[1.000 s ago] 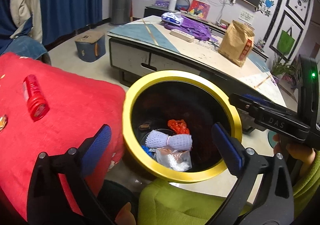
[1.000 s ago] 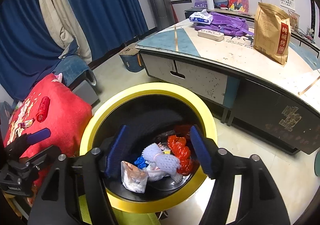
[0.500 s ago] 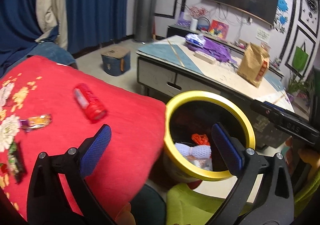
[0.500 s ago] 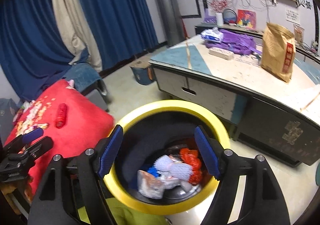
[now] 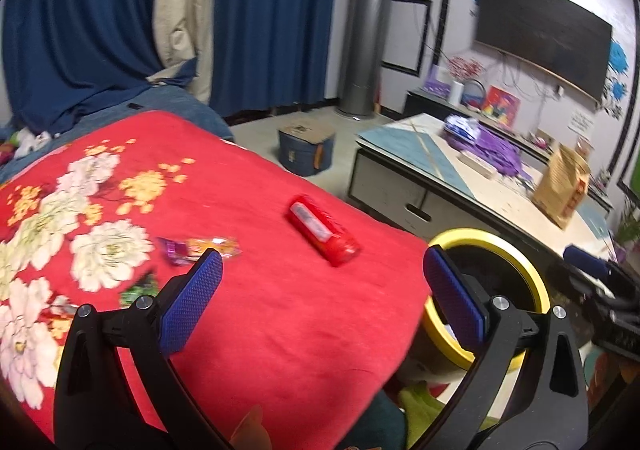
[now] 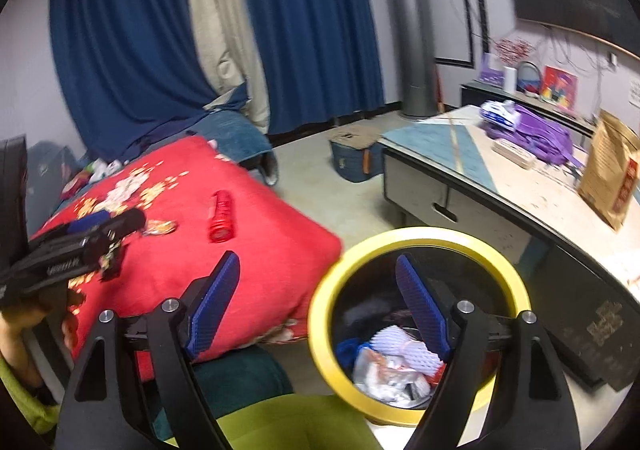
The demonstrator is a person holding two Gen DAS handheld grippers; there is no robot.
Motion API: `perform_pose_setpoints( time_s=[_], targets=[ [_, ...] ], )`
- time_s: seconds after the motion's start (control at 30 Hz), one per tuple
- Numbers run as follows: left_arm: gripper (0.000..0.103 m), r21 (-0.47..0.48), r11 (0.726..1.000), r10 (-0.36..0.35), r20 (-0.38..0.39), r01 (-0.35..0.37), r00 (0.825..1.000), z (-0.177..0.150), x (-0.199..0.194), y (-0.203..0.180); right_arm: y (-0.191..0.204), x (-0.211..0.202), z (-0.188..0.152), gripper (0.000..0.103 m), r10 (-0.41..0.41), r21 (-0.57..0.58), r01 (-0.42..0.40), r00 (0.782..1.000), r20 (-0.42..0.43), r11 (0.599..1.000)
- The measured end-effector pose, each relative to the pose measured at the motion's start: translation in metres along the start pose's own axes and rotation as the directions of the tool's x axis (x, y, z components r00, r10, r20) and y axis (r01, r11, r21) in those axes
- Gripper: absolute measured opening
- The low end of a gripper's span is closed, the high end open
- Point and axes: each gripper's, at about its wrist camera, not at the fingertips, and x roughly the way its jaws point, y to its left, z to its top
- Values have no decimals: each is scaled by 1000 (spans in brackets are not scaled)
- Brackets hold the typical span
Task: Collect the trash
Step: 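Move both open tools back toward the remaining trash on the bed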
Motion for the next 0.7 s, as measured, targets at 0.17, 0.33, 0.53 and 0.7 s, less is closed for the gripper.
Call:
perform_pose_setpoints(
  time_s=[0.17,0.33,0.53,0.7],
  targets=[
    [92,-44,997,66,25,-65,998,3,-14,27,27,2,5,78,43,-38,-43,999,-4,998],
    [92,-102,988,123,32,-119,992,7,-24,55,56,8,11,78,108,-51,-109,994,-22,993],
    [92,-156,973,180,36,-172,983,8,-35,88,96,19,14,78,175,-87,-179,983,-46,980],
    [92,-210,952,231,19,-222,973,5,-40,119,131,33,15,78,226,-129,-234,971,-79,964]
  ],
)
